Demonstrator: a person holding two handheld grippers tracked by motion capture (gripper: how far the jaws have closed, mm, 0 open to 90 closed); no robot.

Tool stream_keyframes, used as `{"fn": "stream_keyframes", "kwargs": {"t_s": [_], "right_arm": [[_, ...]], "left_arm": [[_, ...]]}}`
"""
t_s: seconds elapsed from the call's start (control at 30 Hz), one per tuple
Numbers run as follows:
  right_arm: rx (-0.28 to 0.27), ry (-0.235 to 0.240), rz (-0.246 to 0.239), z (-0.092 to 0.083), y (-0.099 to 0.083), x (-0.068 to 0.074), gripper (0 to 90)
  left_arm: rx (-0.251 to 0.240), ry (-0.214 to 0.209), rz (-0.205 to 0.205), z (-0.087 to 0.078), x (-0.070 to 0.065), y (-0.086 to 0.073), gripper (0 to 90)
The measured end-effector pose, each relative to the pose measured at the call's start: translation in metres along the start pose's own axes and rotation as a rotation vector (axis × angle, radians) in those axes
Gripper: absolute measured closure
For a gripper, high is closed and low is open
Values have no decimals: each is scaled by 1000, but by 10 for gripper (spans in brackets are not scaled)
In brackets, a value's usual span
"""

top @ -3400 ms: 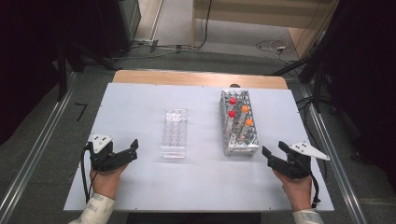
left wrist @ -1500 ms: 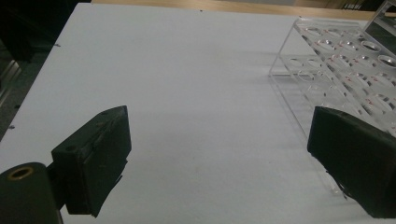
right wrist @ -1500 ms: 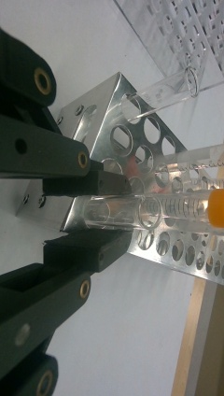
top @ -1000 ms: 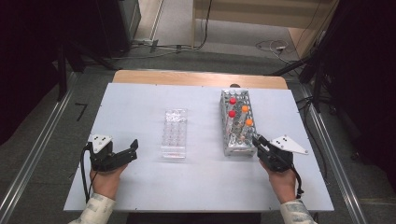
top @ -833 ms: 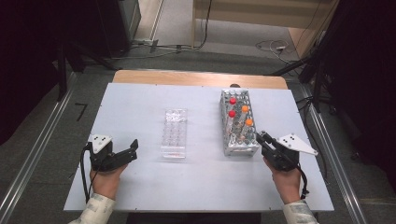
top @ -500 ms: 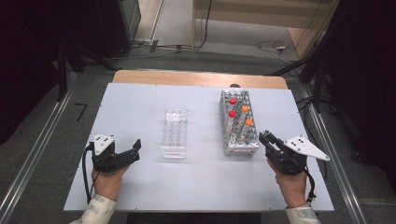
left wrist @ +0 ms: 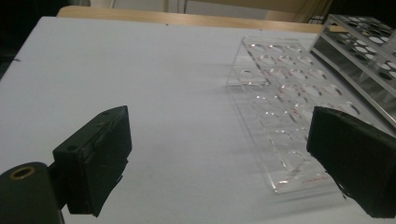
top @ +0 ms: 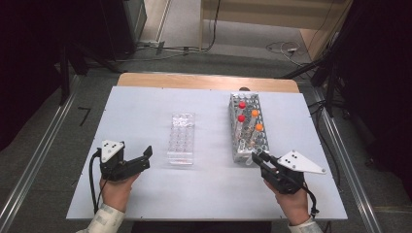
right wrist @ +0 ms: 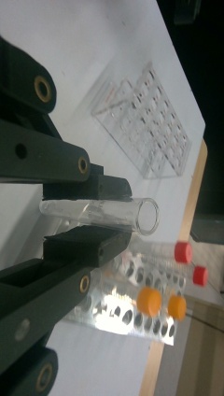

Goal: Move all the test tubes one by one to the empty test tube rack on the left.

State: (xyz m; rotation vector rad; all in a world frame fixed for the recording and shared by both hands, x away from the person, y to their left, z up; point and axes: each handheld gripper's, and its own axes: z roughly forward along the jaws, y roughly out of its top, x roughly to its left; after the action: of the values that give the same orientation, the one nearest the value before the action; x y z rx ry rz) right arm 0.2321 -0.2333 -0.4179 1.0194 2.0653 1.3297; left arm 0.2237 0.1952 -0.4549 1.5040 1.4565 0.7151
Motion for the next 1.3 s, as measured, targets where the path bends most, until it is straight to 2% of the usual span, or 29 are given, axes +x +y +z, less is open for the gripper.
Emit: {"fn": "stream_keyframes", "kwargs": {"t_s": [0.17, 0.2, 0.27, 0.33, 0.4, 0.43, 0.47, 0.63, 0.67, 0.77, 0.9, 0.93, 1.07, 1.13, 1.17, 1.2, 1.23, 1.27, 1.3], "right_arm": [[23, 55, -2, 13, -1, 15, 731], [25, 63, -8, 17, -1, 18, 731], [30, 81, -10, 24, -1, 24, 731], [36, 97, -2, 32, -1, 29, 731], [46, 108, -15, 41, -1, 35, 731], [46, 108, -15, 41, -1, 35, 731], [55, 123, -26, 49, -1, 41, 731], [64, 147, -54, 65, 4, 53, 731], [63, 152, -58, 68, 4, 55, 731], [64, 167, -62, 75, 6, 61, 731], [66, 177, -64, 81, 8, 67, 731], [68, 182, -73, 85, 9, 70, 731], [69, 182, -73, 88, 9, 71, 731], [72, 182, -75, 89, 10, 73, 731], [72, 182, -75, 89, 10, 73, 731], [73, 181, -84, 90, 10, 74, 731], [73, 181, -84, 90, 10, 74, 731], [74, 177, -91, 91, 9, 77, 731], [76, 176, -95, 91, 9, 77, 731]], "left_arm": [[4, -64, 49, 1, -17, -1, 83], [4, -64, 49, 1, -17, -1, 83], [3, -98, 34, 3, -21, 2, 83], [5, -102, 31, 3, -23, 4, 82], [3, -117, 19, 5, -26, 8, 81], [1, -120, 20, 6, -29, 10, 81], [0, -127, 24, 7, -33, 11, 81], [-1, -198, 74, 10, -60, 17, 92], [-4, -213, 101, 11, -69, 19, 99], [-7, -219, 122, 14, -76, 21, 101], [4, -250, 131, 19, -85, 26, 117], [6, -256, 136, 21, -88, 26, 129], [32, -327, 180, 25, -103, 28, 172], [43, -364, 185, 27, -110, 30, 227], [45, -384, 191, 27, -114, 31, 227], [51, -422, 197, 28, -120, 33, 286], [51, -422, 197, 28, -120, 33, 320], [51, -457, 204, 28, -125, 35, 369], [55, -473, 207, 28, -128, 36, 406]]}}
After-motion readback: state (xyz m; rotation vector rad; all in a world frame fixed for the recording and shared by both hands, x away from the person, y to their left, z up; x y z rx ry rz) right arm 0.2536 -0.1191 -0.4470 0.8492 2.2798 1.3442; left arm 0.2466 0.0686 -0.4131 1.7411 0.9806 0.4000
